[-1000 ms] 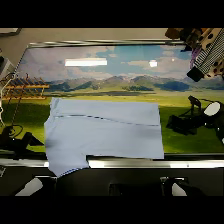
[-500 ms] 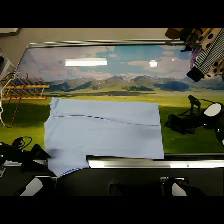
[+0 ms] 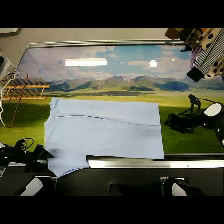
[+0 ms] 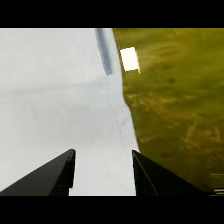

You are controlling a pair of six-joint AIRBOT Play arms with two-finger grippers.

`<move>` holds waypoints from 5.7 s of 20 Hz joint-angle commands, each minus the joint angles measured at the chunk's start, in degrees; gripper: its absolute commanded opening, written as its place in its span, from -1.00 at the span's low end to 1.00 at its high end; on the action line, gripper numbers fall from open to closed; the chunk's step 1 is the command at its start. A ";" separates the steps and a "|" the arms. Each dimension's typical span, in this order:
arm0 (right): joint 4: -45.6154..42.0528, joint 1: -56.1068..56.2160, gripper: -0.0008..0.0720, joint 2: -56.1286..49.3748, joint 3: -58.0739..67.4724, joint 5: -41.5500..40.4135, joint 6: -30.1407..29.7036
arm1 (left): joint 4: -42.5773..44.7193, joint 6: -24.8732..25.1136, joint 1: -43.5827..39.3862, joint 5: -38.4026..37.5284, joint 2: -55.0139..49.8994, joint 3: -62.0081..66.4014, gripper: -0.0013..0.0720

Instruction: Fold the clothes and pants, and hang the long-sleeved shirts on hangers.

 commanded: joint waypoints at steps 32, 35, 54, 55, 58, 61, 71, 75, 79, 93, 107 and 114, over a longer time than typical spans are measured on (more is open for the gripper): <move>2.14 -11.76 0.50 -9.11 -12.94 6.34 -6.45 | -5.05 3.63 -0.02 -0.61 -0.02 5.25 -0.92; 3.02 -11.76 0.48 -9.11 -15.78 5.86 -7.19 | -5.05 3.63 -0.02 -0.59 -0.02 5.25 -0.92; 7.56 -5.16 -0.89 -3.32 -16.81 9.29 -9.75 | -5.99 3.78 -1.57 -0.17 -0.04 10.54 -0.92; 8.96 -5.16 -0.90 -1.53 -15.52 9.40 -9.60 | -6.01 3.78 -2.56 0.04 -0.07 12.15 -0.93; 13.14 -4.92 -0.90 1.01 -8.90 7.78 -9.62 | -8.52 3.06 -6.64 3.13 -0.59 17.00 -0.93; 12.28 0.52 -0.90 -0.02 -0.83 2.19 -8.92 | -10.93 2.47 -11.17 6.40 -3.91 22.60 -0.93; 4.98 6.62 -0.89 -14.25 15.08 -7.78 -1.27 | -12.35 0.22 -23.28 8.70 -28.26 50.38 -0.92; 6.10 6.62 -0.89 -18.45 20.98 -9.14 -1.38 | -12.35 -3.04 -24.41 7.82 -35.63 62.38 -0.93; 5.92 6.86 -0.90 -21.99 25.57 -8.94 -1.38 | -12.37 -4.85 -24.44 7.96 -39.93 69.44 -0.93; -2.01 8.07 0.01 -28.76 28.94 -6.32 9.79 | -12.33 -4.87 -25.44 11.13 -50.80 75.95 -0.03; 16.74 -4.52 0.80 -38.97 33.68 7.04 -7.08 | 1.92 -4.98 -27.52 -1.75 -46.18 91.71 0.72; 21.18 -4.50 0.80 -41.97 33.31 3.45 -7.89 | 1.92 -5.09 -28.61 -1.81 -45.99 91.67 0.72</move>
